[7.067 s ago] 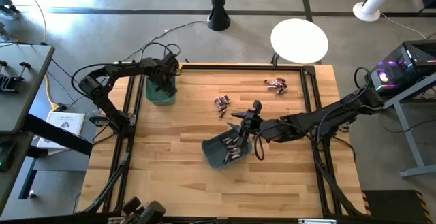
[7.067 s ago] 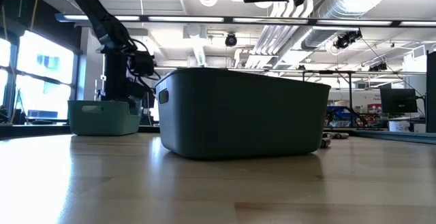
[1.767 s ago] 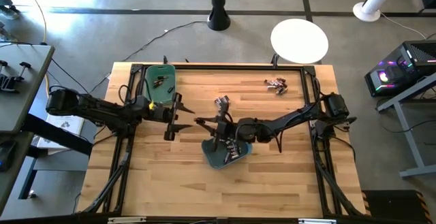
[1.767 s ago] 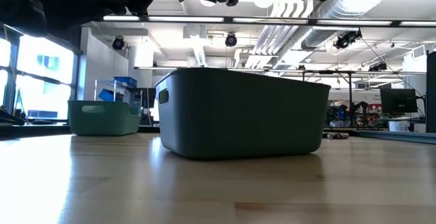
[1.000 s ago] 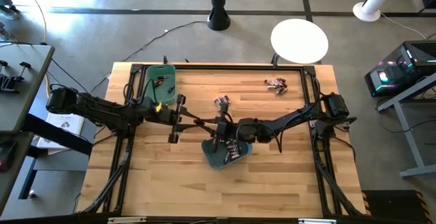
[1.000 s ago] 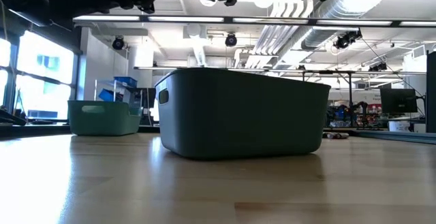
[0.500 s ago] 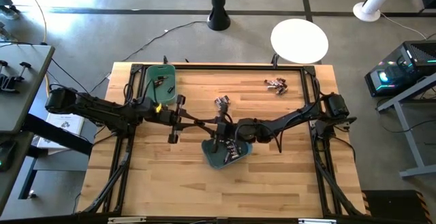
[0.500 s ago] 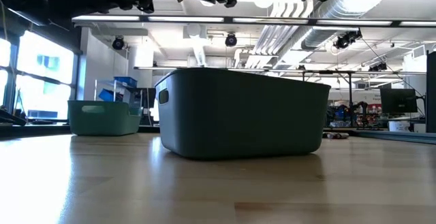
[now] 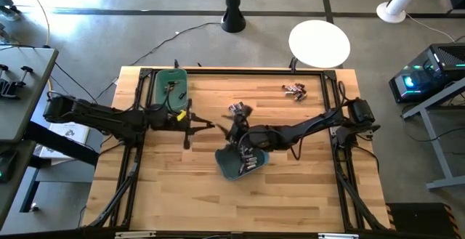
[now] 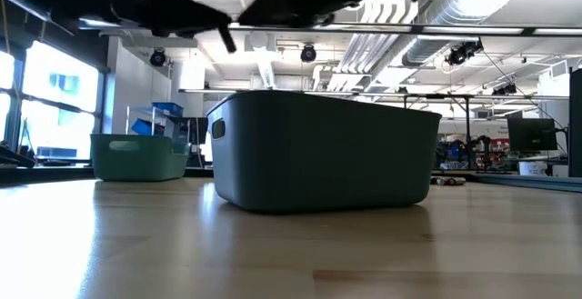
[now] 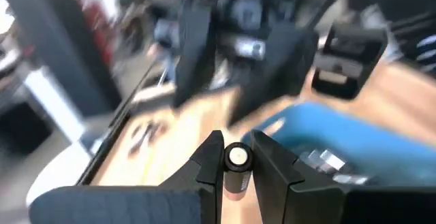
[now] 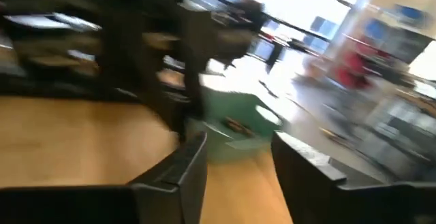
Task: Sort batteries
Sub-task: Put the black battery into the green bin
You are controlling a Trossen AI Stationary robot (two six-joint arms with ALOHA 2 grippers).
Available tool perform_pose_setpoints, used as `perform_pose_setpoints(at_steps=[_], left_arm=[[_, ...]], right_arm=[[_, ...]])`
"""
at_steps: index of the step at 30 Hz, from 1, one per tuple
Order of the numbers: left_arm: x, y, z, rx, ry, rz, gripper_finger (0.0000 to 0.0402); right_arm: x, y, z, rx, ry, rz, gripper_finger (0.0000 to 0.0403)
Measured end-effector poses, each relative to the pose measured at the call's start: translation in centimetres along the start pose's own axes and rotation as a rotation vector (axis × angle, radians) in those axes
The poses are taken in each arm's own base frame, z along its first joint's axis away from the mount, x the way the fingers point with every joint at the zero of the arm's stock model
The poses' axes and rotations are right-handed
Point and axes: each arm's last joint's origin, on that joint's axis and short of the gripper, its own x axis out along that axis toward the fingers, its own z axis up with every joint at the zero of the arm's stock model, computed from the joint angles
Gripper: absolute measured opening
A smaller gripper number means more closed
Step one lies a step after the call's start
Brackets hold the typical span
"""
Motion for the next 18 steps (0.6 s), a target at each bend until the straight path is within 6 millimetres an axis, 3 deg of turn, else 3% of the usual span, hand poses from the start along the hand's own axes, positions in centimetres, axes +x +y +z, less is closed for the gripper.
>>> perform_pose_setpoints(at_steps=[5,8,12,15,18], left_arm=[[-1.0,1.7,1.4,-0.118,0.227,0.289,0.0043],[-2.0,3.9,2.4,-0.216,0.359,0.553,0.0044],[-2.9,7.2,2.9,-0.294,0.532,0.703,0.0045],[-3.3,9.8,1.8,-0.363,0.686,0.787,0.0045],[-3.4,12.2,-0.5,-0.454,0.836,0.817,0.0045]], right_arm=[[-1.2,-0.5,-0.5,-0.089,0.161,-0.201,0.0164],[-2.0,-0.3,-0.4,-0.107,0.187,-0.207,0.0164],[-2.5,0.3,-0.4,-0.112,0.19,-0.184,0.0164],[-2.7,0.6,-0.3,-0.106,0.186,-0.16,0.0165],[-3.0,0.9,-0.3,-0.11,0.187,-0.147,0.0165]])
